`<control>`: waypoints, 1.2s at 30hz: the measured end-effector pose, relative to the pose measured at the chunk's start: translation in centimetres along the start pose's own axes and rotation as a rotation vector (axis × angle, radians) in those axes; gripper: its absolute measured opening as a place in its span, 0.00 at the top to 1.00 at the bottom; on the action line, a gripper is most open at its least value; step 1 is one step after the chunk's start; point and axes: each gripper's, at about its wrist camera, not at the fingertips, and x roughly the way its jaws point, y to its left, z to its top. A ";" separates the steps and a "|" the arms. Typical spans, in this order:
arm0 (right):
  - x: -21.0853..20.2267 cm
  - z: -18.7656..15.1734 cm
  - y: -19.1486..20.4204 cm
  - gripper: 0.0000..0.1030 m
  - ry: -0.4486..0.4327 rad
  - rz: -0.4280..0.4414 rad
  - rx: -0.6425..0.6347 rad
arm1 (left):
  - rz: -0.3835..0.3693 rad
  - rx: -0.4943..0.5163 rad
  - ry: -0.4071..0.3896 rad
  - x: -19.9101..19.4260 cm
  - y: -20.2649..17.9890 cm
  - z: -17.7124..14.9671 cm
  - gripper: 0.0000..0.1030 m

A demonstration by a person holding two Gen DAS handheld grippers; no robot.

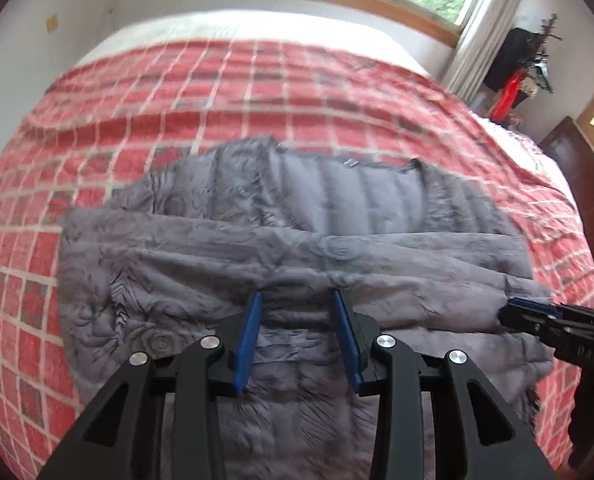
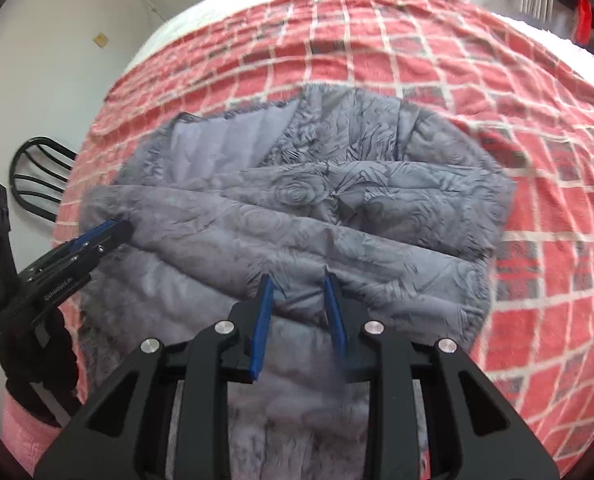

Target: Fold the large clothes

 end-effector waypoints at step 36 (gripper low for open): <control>-0.4 -5.5 1.7 0.74 -0.002 0.042 0.006 | 0.073 0.034 0.035 -1.4 -2.1 -6.2 0.65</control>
